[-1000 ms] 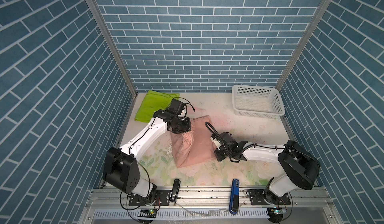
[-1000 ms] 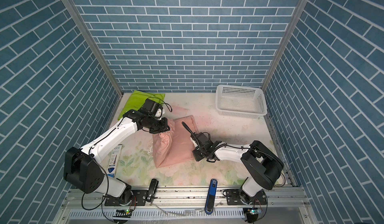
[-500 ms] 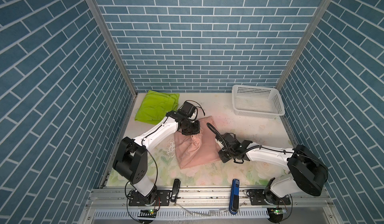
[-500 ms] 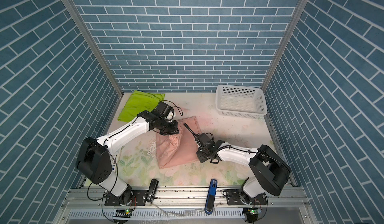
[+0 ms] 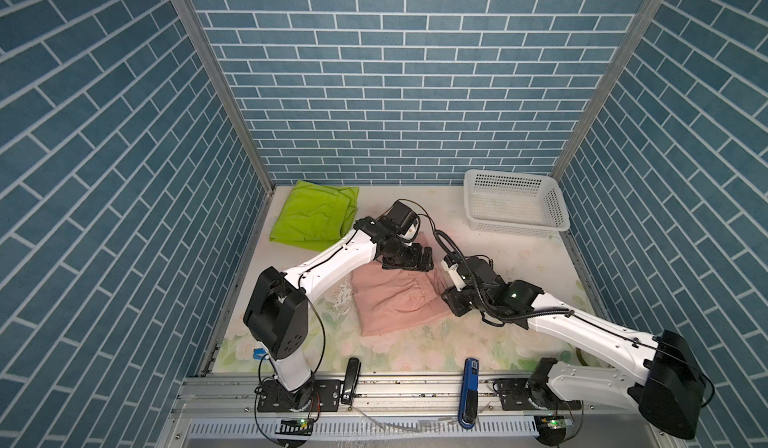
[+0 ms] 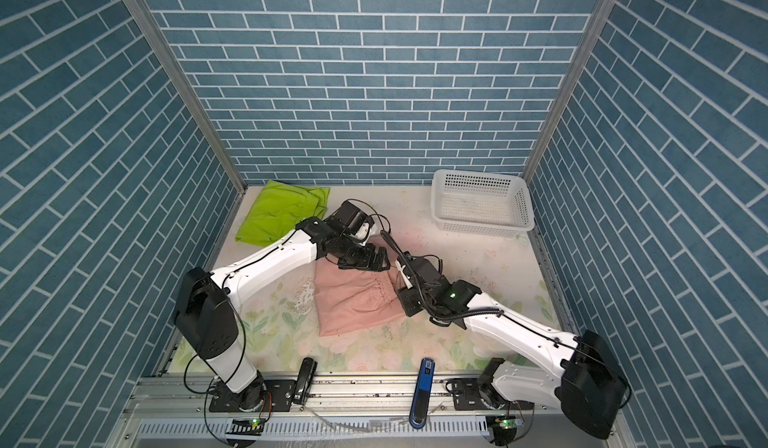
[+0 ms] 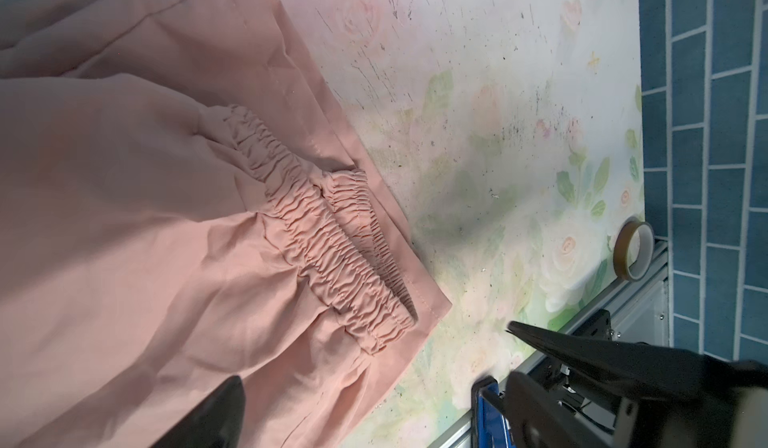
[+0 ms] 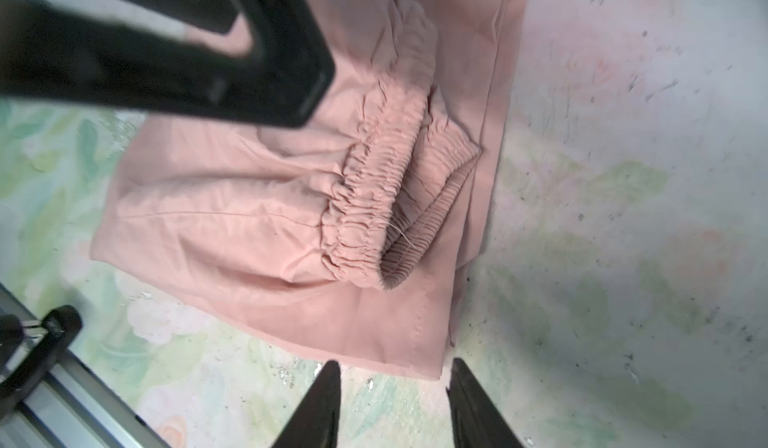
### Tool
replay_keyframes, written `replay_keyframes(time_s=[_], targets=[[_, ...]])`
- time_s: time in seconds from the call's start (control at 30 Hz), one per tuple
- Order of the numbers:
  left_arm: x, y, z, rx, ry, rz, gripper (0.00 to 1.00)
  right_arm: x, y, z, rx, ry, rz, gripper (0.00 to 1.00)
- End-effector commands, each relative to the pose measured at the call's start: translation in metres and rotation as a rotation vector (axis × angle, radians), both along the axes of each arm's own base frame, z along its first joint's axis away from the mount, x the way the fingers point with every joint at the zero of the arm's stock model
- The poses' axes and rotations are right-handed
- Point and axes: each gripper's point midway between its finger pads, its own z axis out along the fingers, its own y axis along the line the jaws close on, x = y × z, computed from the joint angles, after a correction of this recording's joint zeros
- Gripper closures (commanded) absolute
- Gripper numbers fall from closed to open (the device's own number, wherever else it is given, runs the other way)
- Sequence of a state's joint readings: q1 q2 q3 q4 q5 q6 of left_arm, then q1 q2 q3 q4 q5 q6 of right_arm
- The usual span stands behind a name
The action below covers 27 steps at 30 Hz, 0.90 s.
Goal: Fold and stack the shorts
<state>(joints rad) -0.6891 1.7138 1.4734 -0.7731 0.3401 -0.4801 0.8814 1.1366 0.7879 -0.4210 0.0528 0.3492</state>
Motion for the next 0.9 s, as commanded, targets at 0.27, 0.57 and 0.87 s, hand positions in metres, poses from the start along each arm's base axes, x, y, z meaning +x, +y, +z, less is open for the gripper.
replay_keyframes(time_s=[0.27, 0.57, 0.87], targets=[[-0.003, 0.100, 0.036, 0.092, -0.087, 0.154, 0.00, 0.016, 0.038, -0.011, 0.033, 0.118, 0.020, 0.39], [-0.015, 0.164, -0.005, 0.040, -0.064, 0.383, 0.00, 0.022, 0.034, -0.042, 0.253, 0.338, -0.126, 0.34], [-0.022, 0.163, -0.049, 0.030, -0.010, 0.391, 0.00, 0.019, 0.036, -0.038, 0.614, 0.413, -0.265, 0.32]])
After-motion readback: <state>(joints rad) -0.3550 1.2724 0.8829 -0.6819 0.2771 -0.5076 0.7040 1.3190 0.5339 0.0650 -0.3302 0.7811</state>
